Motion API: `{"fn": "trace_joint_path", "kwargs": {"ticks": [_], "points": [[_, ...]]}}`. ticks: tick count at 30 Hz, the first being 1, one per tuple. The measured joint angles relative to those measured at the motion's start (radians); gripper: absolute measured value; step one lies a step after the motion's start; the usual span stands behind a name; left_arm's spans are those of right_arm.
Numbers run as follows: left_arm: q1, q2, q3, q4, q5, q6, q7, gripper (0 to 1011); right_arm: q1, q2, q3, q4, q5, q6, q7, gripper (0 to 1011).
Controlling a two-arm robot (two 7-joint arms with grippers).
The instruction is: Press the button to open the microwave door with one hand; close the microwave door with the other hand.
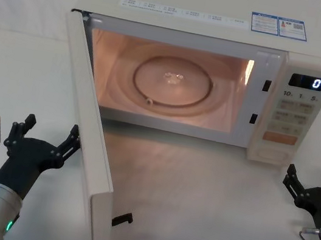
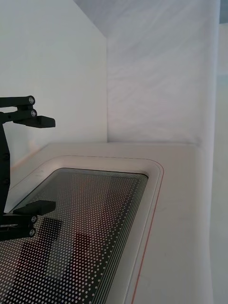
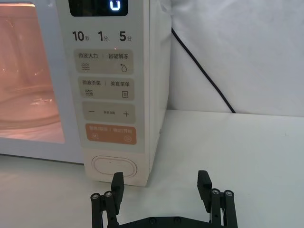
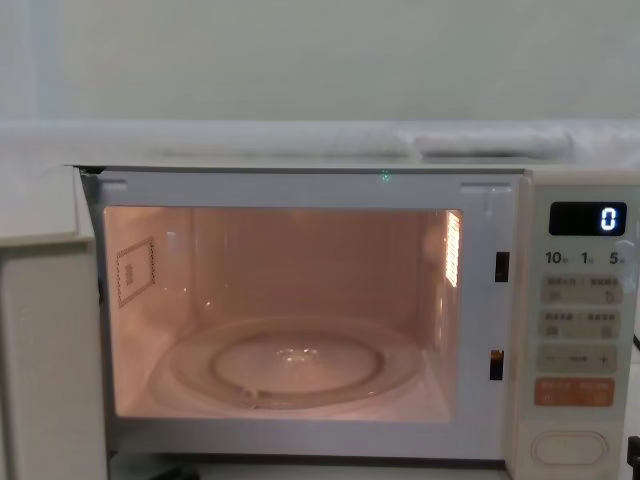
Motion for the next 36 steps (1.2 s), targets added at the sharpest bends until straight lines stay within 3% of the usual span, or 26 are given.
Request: {"fn": "trace_joint_path", "kwargs": {"ticks": [7,13,36], "points": [[0.000,0.000,0.000,0.000,0.000,0.000,0.000,993,0.000,0.000,0.000,0.000,0.000,0.000,0.000,1002],[0.000,0.000,0.000,0.000,0.000,0.000,0.000,883,0.000,0.000,0.000,0.000,0.000,0.000,0.000,1002],[0.000,0.000,0.000,0.000,0.000,0.000,0.000,153,0.000,0.000,0.000,0.000,0.000,0.000,0.000,1002]]}}
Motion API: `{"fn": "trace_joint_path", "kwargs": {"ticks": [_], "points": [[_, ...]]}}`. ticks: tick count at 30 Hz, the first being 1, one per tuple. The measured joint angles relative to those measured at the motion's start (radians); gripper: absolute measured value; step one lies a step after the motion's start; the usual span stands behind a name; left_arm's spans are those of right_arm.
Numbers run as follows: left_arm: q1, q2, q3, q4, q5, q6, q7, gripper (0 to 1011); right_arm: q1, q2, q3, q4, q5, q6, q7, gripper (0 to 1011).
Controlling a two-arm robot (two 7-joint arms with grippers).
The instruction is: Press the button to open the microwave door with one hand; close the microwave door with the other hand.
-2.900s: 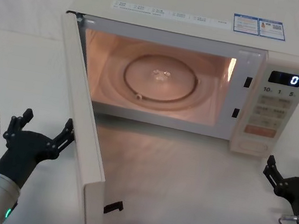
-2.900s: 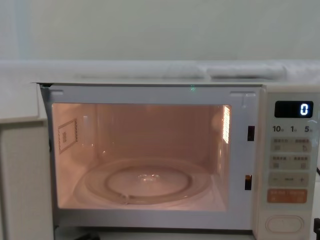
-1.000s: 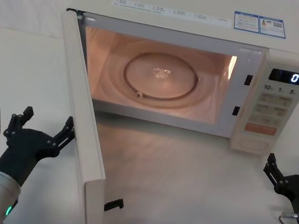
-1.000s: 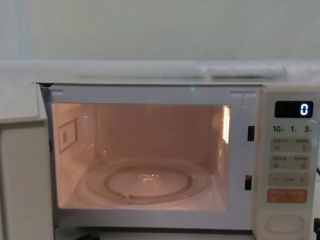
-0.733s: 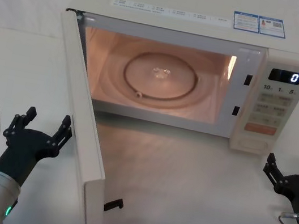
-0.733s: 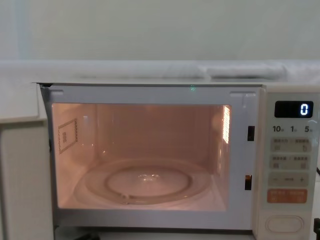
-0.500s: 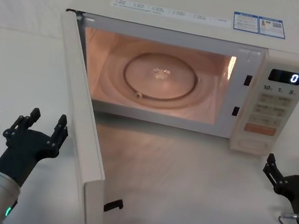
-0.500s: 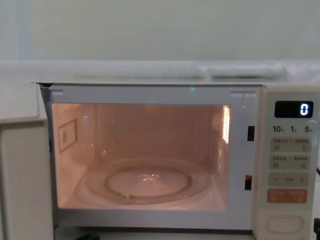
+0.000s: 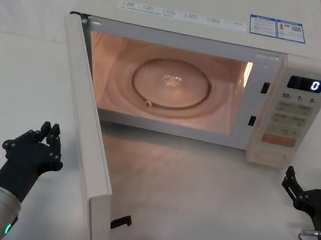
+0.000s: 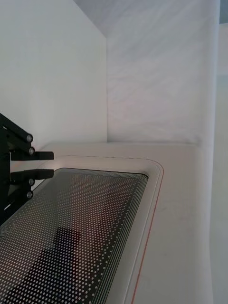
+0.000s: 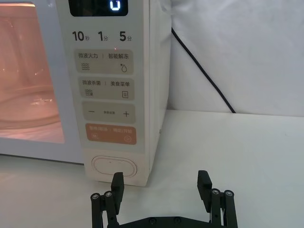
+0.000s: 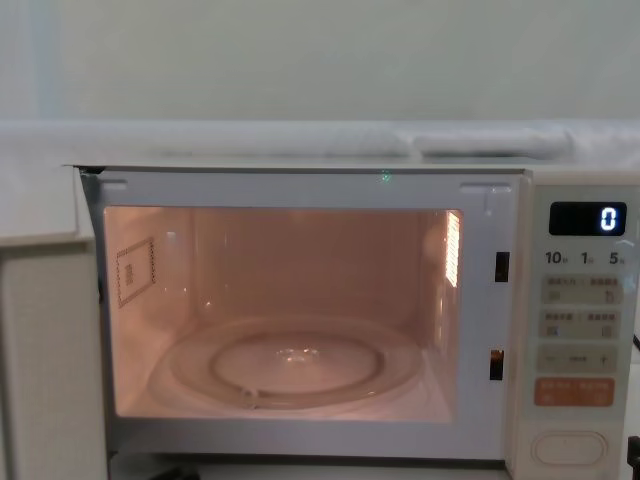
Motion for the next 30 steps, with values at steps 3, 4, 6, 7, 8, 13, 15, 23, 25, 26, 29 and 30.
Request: {"fn": "trace_joint_path", "kwargs": {"ticks": [3,4,6,7,8,13,15,23,25,26,29,30], "points": [[0.000,0.000,0.000,0.000,0.000,0.000,0.000,50,0.000,0.000,0.000,0.000,0.000,0.000,0.000,1002],[0.000,0.000,0.000,0.000,0.000,0.000,0.000,16,0.000,0.000,0.000,0.000,0.000,0.000,0.000,1002],[0.000,0.000,0.000,0.000,0.000,0.000,0.000,0,0.000,0.000,0.000,0.000,0.000,0.000,0.000,1002],[0.000,0.000,0.000,0.000,0.000,0.000,0.000,0,0.000,0.000,0.000,0.000,0.000,0.000,0.000,1002],[0.000,0.000,0.000,0.000,0.000,0.000,0.000,0,0.000,0.000,0.000,0.000,0.000,0.000,0.000,1002],[0.000,0.000,0.000,0.000,0.000,0.000,0.000,0,0.000,0.000,0.000,0.000,0.000,0.000,0.000,1002],[0.000,0.000,0.000,0.000,0.000,0.000,0.000,0,0.000,0.000,0.000,0.000,0.000,0.000,0.000,1002],[0.000,0.000,0.000,0.000,0.000,0.000,0.000,0,0.000,0.000,0.000,0.000,0.000,0.000,0.000,1002],[0.000,0.000,0.000,0.000,0.000,0.000,0.000,0,0.000,0.000,0.000,0.000,0.000,0.000,0.000,1002],[0.000,0.000,0.000,0.000,0.000,0.000,0.000,0,0.000,0.000,0.000,0.000,0.000,0.000,0.000,1002],[0.000,0.000,0.000,0.000,0.000,0.000,0.000,0,0.000,0.000,0.000,0.000,0.000,0.000,0.000,1002],[0.000,0.000,0.000,0.000,0.000,0.000,0.000,0,0.000,0.000,0.000,0.000,0.000,0.000,0.000,1002]]}}
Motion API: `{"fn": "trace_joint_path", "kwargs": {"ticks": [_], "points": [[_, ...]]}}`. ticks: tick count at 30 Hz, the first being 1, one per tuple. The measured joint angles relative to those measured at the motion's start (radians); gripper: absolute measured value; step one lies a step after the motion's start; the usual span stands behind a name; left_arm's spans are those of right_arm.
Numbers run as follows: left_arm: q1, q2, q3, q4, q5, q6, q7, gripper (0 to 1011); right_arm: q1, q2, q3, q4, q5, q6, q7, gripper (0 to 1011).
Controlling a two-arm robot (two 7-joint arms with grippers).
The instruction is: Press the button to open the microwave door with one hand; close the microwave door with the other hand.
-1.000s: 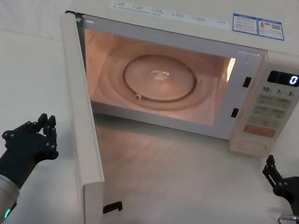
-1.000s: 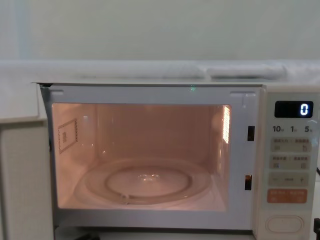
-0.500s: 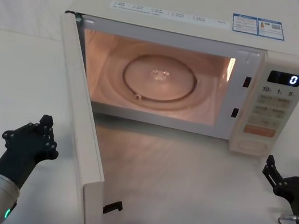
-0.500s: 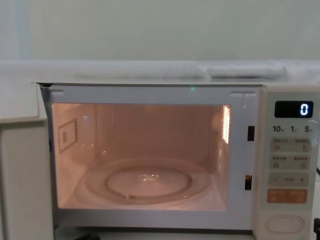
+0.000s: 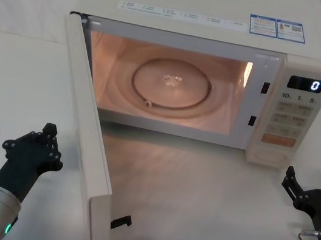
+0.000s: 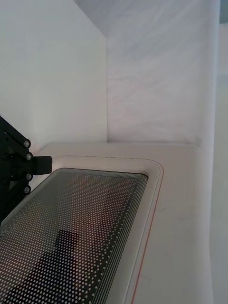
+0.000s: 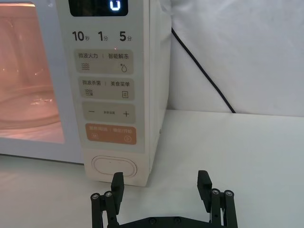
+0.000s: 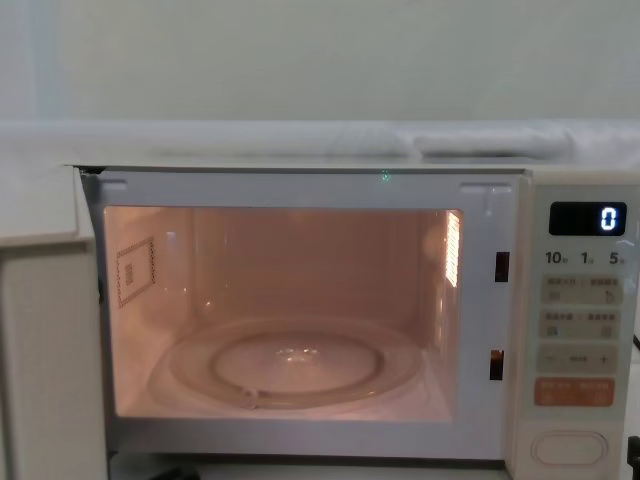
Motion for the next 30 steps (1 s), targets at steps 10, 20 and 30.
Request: {"fn": "trace_joint_path", "kwargs": {"ticks": [10,20,30], "points": [[0.000,0.000,0.000,0.000,0.000,0.000,0.000,0,0.000,0.000,0.000,0.000,0.000,0.000,0.000,1002],[0.018,-0.017,-0.029,-0.002,-0.004,-0.026,-0.049,0,0.000,0.000,0.000,0.000,0.000,0.000,0.000,1002],[0.062,0.005,-0.081,-0.039,-0.055,-0.039,-0.146,0,0.000,0.000,0.000,0.000,0.000,0.000,0.000,1002]]}}
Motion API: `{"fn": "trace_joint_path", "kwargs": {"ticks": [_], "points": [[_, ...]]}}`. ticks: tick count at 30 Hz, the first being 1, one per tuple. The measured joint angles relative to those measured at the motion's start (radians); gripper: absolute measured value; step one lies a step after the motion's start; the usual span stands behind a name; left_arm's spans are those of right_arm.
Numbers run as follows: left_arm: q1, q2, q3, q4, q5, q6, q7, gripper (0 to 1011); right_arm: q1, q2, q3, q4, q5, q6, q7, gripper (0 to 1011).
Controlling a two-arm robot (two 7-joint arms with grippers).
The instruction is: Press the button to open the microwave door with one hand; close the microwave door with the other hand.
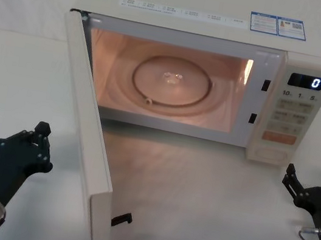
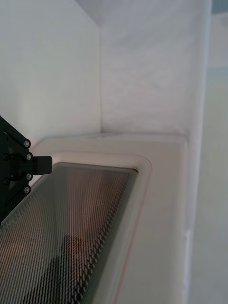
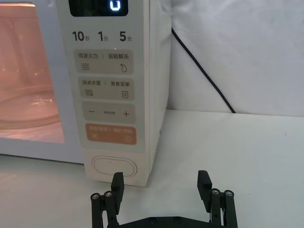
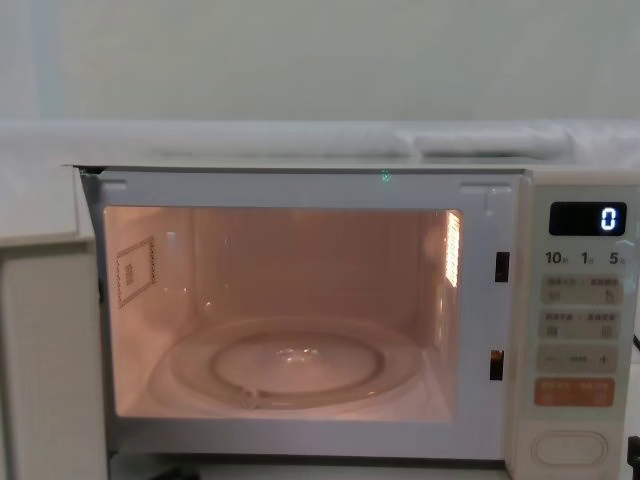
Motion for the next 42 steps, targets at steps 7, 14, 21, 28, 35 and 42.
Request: {"fn": "trace_joint_path", "kwargs": {"ticks": [7,14,21,28,35,42], "points": [[0.032,0.059,-0.033,-0.054,-0.053,0.008,-0.087,0,0.000,0.000,0.000,0.000,0.000,0.000,0.000,1002],[0.065,0.135,-0.067,-0.114,-0.152,-0.015,-0.200,0,0.000,0.000,0.000,0.000,0.000,0.000,0.000,1002],[0.077,0.196,-0.069,-0.154,-0.190,-0.022,-0.263,0,0.000,0.000,0.000,0.000,0.000,0.000,0.000,1002],[0.067,0.235,-0.044,-0.164,-0.200,-0.023,-0.289,0,0.000,0.000,0.000,0.000,0.000,0.000,0.000,1002],[0.046,0.256,-0.007,-0.164,-0.197,-0.026,-0.289,0,0.000,0.000,0.000,0.000,0.000,0.000,0.000,1002],[0.019,0.266,0.026,-0.159,-0.189,-0.031,-0.273,0,0.000,0.000,0.000,0.000,0.000,0.000,0.000,1002]]}}
